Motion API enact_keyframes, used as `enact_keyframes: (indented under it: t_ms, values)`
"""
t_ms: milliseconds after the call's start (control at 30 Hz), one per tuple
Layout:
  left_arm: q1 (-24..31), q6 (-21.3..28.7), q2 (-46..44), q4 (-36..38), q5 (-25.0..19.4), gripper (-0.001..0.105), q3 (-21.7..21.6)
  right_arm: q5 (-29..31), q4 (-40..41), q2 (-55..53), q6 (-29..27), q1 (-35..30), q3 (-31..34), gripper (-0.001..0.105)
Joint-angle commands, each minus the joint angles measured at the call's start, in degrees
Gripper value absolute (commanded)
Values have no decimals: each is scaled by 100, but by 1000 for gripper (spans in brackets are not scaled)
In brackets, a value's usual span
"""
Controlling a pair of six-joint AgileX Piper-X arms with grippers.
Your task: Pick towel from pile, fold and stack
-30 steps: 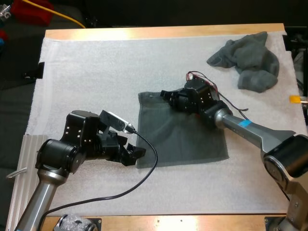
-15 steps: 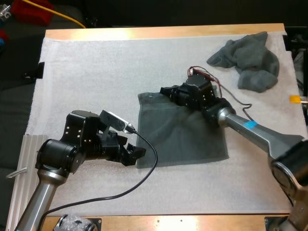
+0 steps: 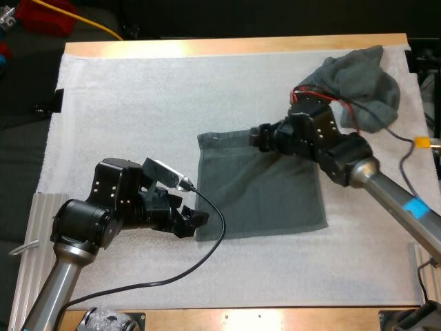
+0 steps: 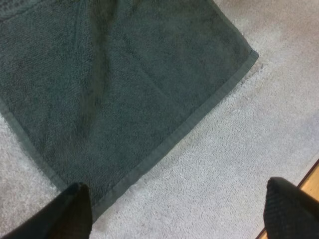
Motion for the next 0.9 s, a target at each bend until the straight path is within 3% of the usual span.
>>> enact_keyframes:
  t_ms: [0, 167, 367, 867]
  values:
    - [-31, 19, -48, 3, 44, 69, -21, 66, 368, -158, -112, -2, -48, 63]
    - [-31, 19, -48, 3, 44, 69, -21, 341, 1813, -834, -288, -2, -48, 63]
    - [-31, 19, -48, 3, 44, 69, -21, 801, 3008, -1471, -576, -2, -48, 63]
    - [-31, 19, -290, 621, 66, 69, -21, 967, 4235, -2670, -700, -2, 98, 63]
